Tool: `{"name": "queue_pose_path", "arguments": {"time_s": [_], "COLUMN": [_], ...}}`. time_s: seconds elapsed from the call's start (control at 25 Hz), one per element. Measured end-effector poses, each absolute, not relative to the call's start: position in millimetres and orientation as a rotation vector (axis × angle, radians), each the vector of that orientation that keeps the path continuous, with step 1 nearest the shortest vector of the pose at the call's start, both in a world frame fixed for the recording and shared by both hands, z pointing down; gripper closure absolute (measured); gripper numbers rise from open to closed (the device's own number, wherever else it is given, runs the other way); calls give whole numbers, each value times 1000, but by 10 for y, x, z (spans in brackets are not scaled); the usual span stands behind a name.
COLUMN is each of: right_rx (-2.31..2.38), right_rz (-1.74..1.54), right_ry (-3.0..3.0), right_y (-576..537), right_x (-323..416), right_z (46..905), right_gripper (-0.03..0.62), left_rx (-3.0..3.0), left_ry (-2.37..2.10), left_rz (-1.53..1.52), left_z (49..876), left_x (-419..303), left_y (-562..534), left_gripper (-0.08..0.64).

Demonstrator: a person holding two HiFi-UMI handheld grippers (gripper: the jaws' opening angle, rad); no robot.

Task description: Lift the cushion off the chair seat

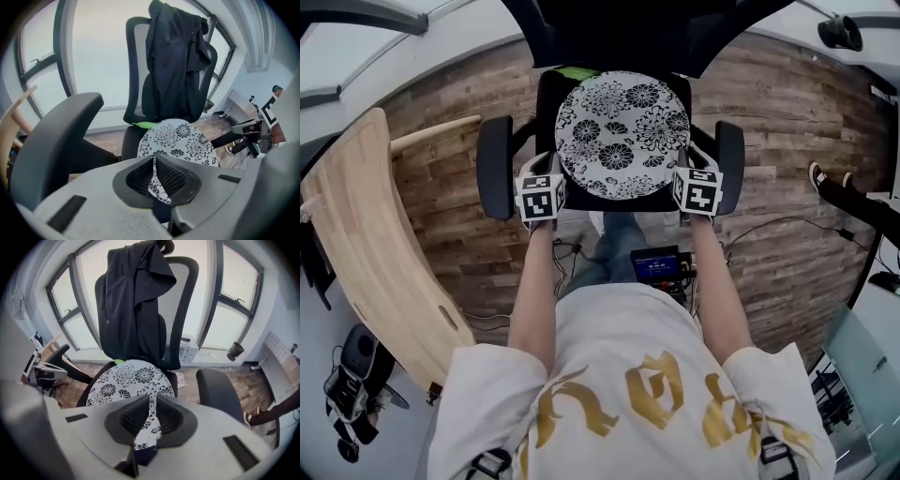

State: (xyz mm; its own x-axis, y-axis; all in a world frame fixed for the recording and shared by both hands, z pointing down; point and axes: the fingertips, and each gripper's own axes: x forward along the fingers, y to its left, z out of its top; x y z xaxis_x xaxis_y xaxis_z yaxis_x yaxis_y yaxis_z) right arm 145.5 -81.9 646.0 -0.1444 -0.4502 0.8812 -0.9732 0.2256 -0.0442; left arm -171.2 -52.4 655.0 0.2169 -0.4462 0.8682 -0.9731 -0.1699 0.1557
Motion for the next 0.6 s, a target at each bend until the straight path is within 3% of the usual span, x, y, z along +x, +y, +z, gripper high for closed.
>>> {"name": "queue_pose_path", "arguments": {"time_s": [0.36, 0.48, 0.6], "right_rx": [1242, 1239, 1243], "right_rz": [858, 873, 882], "right_ry": [-1618, -1598, -1582], "right_y": [-798, -820, -857], "right_x": [1532, 1549, 1567], "right_z": [6922, 7037, 7128], "right_gripper": [574, 505, 486], "left_rx": [1661, 1637, 1605], "left_ry": [-1242, -1215, -1196], "left_rz": [956, 979, 1007], "left_z": [6993, 7134, 7269], "left_x": [-1624, -1591, -1589], "left_y": [-388, -304, -236], "left_gripper": [546, 546, 546]}}
